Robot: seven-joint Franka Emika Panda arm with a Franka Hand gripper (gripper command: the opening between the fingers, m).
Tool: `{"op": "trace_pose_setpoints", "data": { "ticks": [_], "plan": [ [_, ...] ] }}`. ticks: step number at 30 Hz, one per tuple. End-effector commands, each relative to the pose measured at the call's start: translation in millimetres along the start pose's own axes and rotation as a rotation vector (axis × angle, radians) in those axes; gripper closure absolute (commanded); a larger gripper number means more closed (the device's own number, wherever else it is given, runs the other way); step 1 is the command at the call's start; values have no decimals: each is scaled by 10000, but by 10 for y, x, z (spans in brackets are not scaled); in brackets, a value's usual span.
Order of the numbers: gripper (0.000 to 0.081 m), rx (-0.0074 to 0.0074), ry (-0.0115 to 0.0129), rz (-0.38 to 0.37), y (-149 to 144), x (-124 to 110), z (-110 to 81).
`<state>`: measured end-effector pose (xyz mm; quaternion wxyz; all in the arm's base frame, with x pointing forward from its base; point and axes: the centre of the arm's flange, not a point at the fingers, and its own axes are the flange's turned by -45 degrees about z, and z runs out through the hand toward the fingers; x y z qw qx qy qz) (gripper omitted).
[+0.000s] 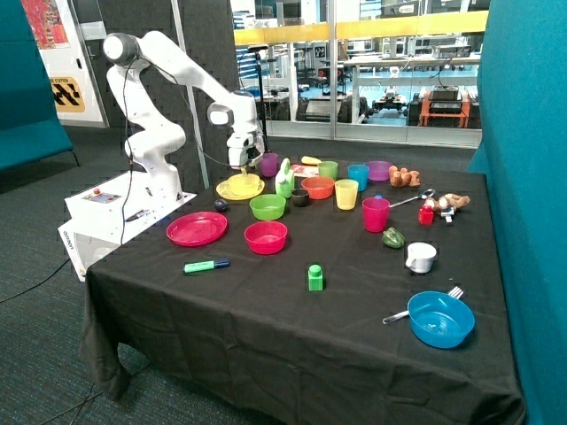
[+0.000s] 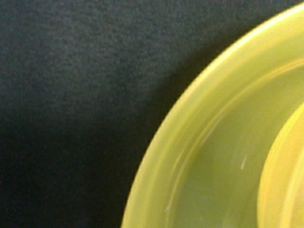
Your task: Place the bowls on the appropriate plate
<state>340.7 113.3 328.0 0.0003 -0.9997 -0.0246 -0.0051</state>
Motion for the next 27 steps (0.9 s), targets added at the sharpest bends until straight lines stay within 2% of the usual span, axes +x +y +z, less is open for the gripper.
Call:
{"op": "trace_pose_setpoints", "data": {
  "ticks": [1,14,27],
  "plan": [
    [336,-3,-103,-249,-2,89,-187],
    [435,-2,-103,-430,175,354,-406],
    [465,-2,-103,-477,536,672,-489]
  ]
}}
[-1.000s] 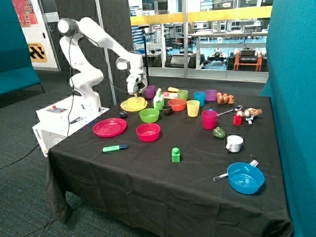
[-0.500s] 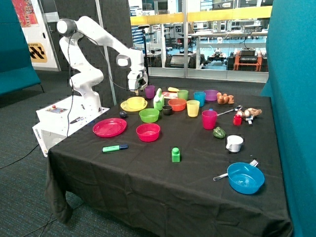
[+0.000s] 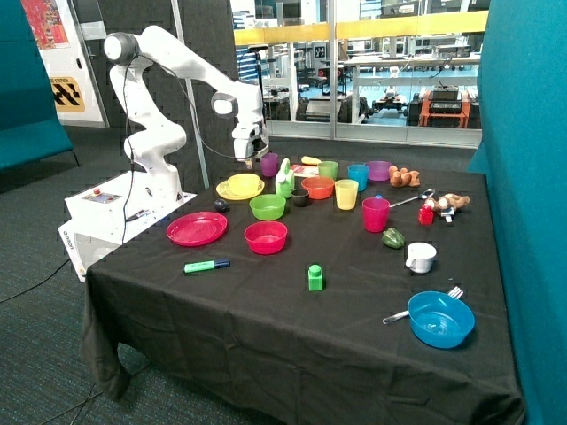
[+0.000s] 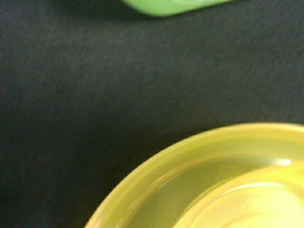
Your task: Place the bowls on the appropriate plate
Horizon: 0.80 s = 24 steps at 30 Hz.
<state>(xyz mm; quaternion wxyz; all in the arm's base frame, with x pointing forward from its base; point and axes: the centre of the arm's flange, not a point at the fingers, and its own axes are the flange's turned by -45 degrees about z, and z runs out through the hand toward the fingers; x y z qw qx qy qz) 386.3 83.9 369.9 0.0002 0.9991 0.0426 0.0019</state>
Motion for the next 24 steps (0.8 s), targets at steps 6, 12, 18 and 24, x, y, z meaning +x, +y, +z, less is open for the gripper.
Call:
{"op": "trace_pose_setpoints", "data": {
  "ticks": [6,12,18,24],
  "plan": [
    [469,7,-38,-231,413,342,-113],
    [467,7,-38,-388,599,468,-165],
    [465,8,-37,-619,753,570,-186],
    [466,8,-37,-797,876,645,-201]
  ]
}}
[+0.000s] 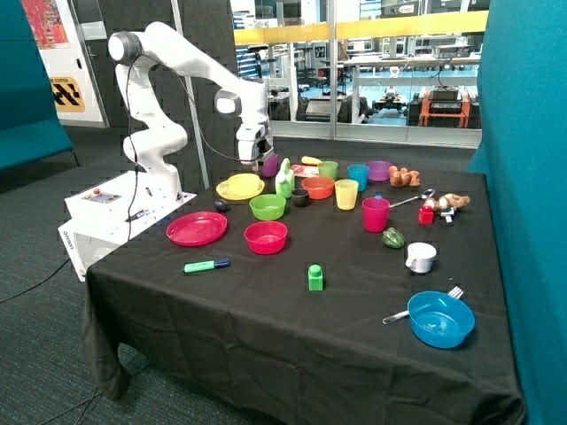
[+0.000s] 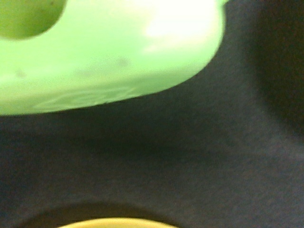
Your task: Place the bowls on the appropriate plate
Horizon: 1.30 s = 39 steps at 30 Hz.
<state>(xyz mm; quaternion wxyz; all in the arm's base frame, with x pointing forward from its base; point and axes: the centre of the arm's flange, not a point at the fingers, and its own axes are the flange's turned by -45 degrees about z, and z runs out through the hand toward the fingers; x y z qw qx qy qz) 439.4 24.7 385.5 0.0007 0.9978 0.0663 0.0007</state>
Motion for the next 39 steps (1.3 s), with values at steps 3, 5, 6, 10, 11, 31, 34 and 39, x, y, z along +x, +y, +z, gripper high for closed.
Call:
{"op": "trace_pose_setpoints", "data": {
  "ticks": [3,5,6,10,11,31,34,39],
  "plan": [
    [469,15,-13,-402,335,184,-53],
    [471,15,-13,-482,398,201,-49],
    [473,15,-13,-501,422,206,-47],
    [476,15,-12,-700,500,225,-31],
    [477,15,-12,-832,518,234,-26],
    [472,15,-12,-1212,803,493,102],
    [471,15,-12,-928,900,532,115],
    [468,15,-13,-452,1057,579,141]
  ]
}}
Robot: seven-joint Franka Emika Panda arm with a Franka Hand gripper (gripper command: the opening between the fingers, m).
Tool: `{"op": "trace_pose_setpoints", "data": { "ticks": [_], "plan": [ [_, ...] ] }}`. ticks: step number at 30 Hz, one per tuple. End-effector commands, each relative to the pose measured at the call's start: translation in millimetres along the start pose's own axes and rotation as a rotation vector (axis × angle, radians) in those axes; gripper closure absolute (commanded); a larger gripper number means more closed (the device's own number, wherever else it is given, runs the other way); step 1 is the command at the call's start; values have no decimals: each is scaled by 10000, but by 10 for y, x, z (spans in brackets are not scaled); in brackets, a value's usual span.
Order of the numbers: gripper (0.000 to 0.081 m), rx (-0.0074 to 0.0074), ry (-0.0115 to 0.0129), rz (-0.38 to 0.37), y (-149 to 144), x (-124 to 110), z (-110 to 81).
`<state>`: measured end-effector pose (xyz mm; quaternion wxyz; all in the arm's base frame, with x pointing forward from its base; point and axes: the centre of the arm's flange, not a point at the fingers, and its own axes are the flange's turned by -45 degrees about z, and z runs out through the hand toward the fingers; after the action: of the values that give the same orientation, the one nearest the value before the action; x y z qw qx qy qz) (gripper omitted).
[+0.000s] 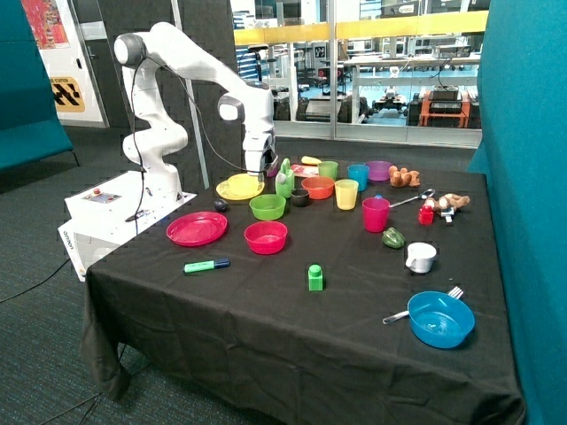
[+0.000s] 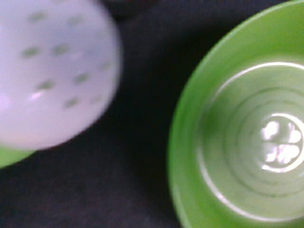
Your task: Place the bowls on the appropriate plate
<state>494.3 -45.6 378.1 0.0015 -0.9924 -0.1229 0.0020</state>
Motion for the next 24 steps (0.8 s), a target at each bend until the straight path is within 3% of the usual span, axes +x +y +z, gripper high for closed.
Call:
{"op": "trace_pose_setpoints", "data": {
  "ticks": [1,13,24],
  "plan": [
    [467,-32,37,792,337,99,73],
    [467,-31,38,1686,757,145,164],
    [472,-31,38,1746,906,347,234]
  ]
}}
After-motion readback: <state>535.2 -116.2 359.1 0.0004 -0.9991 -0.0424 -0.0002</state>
